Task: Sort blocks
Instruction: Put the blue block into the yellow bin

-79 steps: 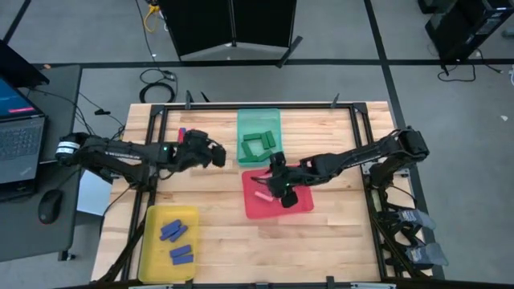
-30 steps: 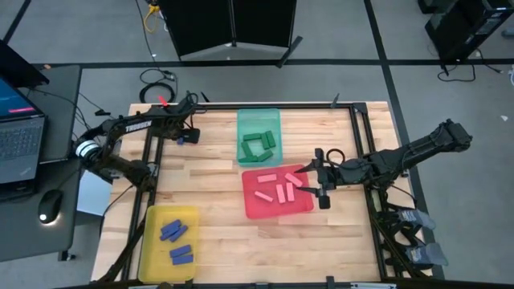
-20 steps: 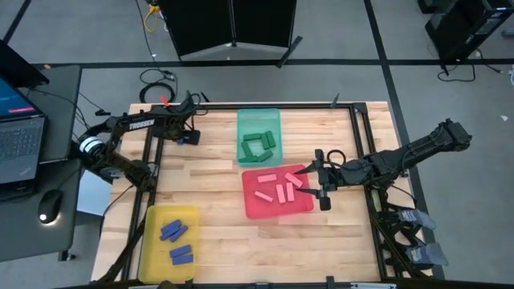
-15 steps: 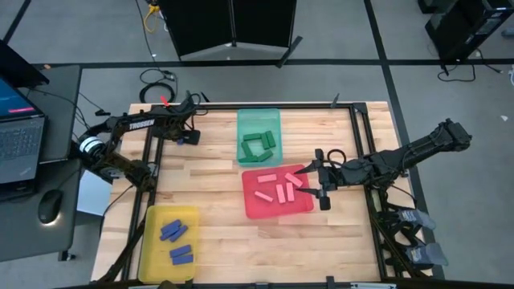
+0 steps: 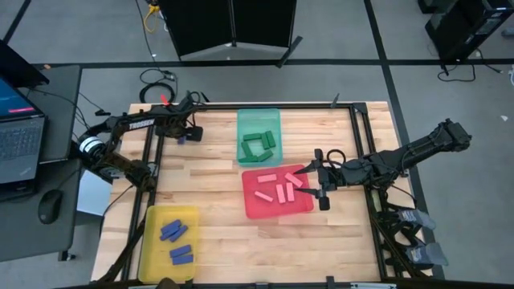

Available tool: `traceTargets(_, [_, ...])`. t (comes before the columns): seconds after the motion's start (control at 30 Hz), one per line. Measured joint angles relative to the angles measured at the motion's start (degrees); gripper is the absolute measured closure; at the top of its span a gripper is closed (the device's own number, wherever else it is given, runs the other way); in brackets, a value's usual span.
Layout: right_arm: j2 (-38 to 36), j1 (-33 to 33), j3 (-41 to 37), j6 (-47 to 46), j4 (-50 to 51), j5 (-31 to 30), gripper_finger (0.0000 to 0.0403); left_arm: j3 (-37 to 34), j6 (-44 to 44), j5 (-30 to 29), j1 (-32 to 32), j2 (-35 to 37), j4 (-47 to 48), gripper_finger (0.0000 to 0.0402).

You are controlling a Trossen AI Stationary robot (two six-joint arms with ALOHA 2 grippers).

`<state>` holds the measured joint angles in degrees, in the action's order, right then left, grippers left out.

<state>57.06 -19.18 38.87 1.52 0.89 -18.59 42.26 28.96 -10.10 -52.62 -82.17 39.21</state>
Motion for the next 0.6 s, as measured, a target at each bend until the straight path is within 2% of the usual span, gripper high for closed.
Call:
traceTargets(0.37, [0.0, 0.0, 0.0, 0.59, 0.04, 0.01, 0.0156, -0.02, 0.19, 0.49, -0.62, -0.25, -0.09, 0.0173])
traceTargets(0.6, [0.0, -0.68, 0.0, 1.68, 0.05, 0.07, 0.0156, 2.64, 1.35, -0.71, -0.49, -4.0, 3.31, 0.0173])
